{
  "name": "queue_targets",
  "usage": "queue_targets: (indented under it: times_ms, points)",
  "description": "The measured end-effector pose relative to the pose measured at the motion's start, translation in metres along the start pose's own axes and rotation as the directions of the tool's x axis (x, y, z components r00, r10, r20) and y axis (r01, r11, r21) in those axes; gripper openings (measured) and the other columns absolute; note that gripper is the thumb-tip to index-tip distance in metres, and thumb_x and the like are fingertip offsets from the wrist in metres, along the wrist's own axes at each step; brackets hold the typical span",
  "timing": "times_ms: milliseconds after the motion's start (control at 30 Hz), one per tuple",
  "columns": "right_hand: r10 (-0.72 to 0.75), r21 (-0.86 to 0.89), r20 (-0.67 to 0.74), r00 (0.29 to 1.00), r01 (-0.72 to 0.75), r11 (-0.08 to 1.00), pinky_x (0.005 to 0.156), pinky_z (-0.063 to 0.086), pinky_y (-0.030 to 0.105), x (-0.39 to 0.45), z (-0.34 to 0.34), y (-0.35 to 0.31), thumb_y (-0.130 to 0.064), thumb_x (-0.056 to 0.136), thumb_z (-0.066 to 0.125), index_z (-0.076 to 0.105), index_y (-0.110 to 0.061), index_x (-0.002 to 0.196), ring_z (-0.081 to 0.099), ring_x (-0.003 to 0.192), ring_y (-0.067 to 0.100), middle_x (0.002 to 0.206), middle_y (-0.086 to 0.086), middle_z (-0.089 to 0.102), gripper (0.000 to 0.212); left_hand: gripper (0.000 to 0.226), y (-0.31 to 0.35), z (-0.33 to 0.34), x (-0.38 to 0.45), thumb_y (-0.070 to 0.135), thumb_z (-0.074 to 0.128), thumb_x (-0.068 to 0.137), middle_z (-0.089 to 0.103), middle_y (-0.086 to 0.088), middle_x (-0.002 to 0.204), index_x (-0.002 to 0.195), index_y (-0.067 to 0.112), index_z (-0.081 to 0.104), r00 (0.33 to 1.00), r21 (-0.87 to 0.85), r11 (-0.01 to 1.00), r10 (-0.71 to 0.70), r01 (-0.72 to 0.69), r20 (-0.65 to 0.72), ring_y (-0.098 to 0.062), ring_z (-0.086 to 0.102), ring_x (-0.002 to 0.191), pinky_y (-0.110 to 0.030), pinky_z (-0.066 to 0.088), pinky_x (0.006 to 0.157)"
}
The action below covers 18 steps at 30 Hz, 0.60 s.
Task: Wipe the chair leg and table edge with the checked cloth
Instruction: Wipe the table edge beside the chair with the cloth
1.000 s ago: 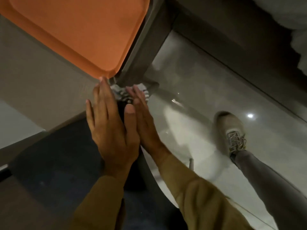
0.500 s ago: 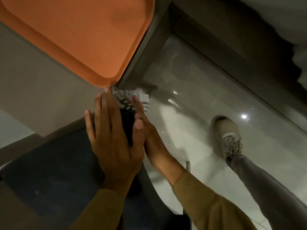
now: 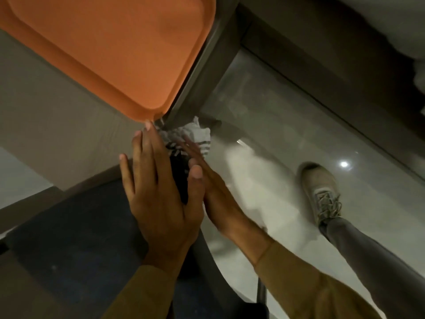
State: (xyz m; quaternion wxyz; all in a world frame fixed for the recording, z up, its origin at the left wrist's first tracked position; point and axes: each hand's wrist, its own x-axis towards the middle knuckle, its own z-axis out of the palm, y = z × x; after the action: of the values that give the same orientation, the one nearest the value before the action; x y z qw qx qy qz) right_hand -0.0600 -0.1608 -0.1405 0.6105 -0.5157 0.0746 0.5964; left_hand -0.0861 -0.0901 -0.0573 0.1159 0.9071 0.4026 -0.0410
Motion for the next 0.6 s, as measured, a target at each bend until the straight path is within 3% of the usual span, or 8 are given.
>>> queue_targets:
  times_ms: [67,133,167,267,367,467,533,600]
  points:
    - [-0.002,-0.041,-0.018,1.0,0.001,0.999,0.111,0.05,0.007,0.009,0.0,-0.002,-0.075,0.103,0.043,0.042,-0.072,0.152,0.053,0.133,-0.027,0.155,-0.043,0.053,0.049,0.088,0.0,0.001,-0.001,0.065,0.012,0.109,0.033,-0.01,0.177,0.167,0.002,0.032,1.0,-0.002,1.0,0.002,-0.002,-0.009,-0.025,0.025,0.168,-0.056,0.014,0.139]
    - [0.001,-0.075,-0.062,0.998,-0.005,0.997,0.134,0.037,0.039,0.039,-0.01,0.004,-0.059,0.113,0.036,0.024,-0.057,0.167,0.042,0.159,0.005,0.179,-0.017,0.034,0.055,0.086,-0.002,0.004,-0.001,0.065,0.013,0.11,0.034,-0.009,0.177,0.167,0.003,0.032,1.0,-0.015,1.0,0.004,-0.005,-0.026,-0.025,0.026,0.168,-0.054,0.014,0.14]
    - [0.019,-0.077,-0.061,0.998,-0.024,0.997,0.138,0.028,0.047,0.057,-0.017,0.008,-0.055,0.115,0.033,0.017,-0.052,0.171,0.033,0.166,0.016,0.182,-0.011,0.027,0.058,0.086,-0.003,0.005,-0.002,0.064,0.014,0.11,0.034,-0.009,0.177,0.167,0.003,0.032,0.999,-0.025,1.0,0.001,-0.002,-0.038,-0.025,0.026,0.167,-0.052,0.014,0.14]
    - [0.157,-0.091,-0.137,0.978,-0.171,0.981,0.142,0.016,0.051,0.103,-0.038,0.014,-0.046,0.119,0.024,0.007,-0.034,0.176,0.017,0.173,0.025,0.186,-0.001,0.015,0.06,0.085,-0.006,0.008,-0.003,0.063,0.014,0.11,0.036,-0.01,0.176,0.167,0.003,0.033,0.998,-0.053,0.999,-0.005,0.002,-0.06,-0.024,0.027,0.167,-0.049,0.014,0.14]
    - [0.175,0.008,-0.168,0.97,-0.176,0.984,0.142,0.015,0.049,0.107,-0.033,0.003,-0.041,0.12,0.027,0.016,-0.023,0.176,0.017,0.173,0.024,0.186,0.004,0.018,0.06,0.085,-0.005,0.007,-0.002,0.063,0.013,0.111,0.037,-0.011,0.176,0.167,0.003,0.034,0.999,-0.056,0.998,-0.002,0.0,-0.051,-0.025,0.028,0.167,-0.052,0.015,0.14]
    - [0.077,0.045,-0.079,0.994,-0.074,0.996,0.141,0.02,0.045,0.056,-0.011,-0.007,-0.052,0.111,0.04,0.028,-0.043,0.171,0.014,0.173,0.014,0.187,-0.006,0.01,0.062,0.085,-0.002,0.001,-0.002,0.062,0.013,0.11,0.038,-0.013,0.175,0.166,0.001,0.035,1.0,-0.038,0.999,0.0,-0.001,-0.029,-0.029,0.03,0.166,-0.056,0.018,0.138]
    - [0.013,0.093,-0.002,1.0,-0.013,0.996,0.129,0.037,0.019,0.013,0.003,-0.008,-0.064,0.102,0.048,0.038,-0.078,0.148,0.024,0.164,-0.011,0.186,-0.016,0.006,0.048,0.082,-0.001,0.0,-0.002,0.06,0.016,0.111,0.037,-0.013,0.175,0.166,0.002,0.033,1.0,-0.026,1.0,-0.001,0.0,-0.017,-0.029,0.029,0.166,-0.058,0.019,0.138]
    - [-0.055,0.113,0.046,0.997,0.05,0.992,0.106,0.041,-0.004,-0.004,0.01,-0.008,-0.067,0.101,0.052,0.036,-0.091,0.131,0.034,0.142,-0.036,0.182,-0.025,0.007,0.041,0.077,-0.001,0.0,-0.001,0.055,0.021,0.112,0.038,-0.013,0.174,0.166,0.002,0.033,1.0,-0.019,1.0,-0.004,0.003,-0.025,-0.028,0.029,0.165,-0.058,0.019,0.138]
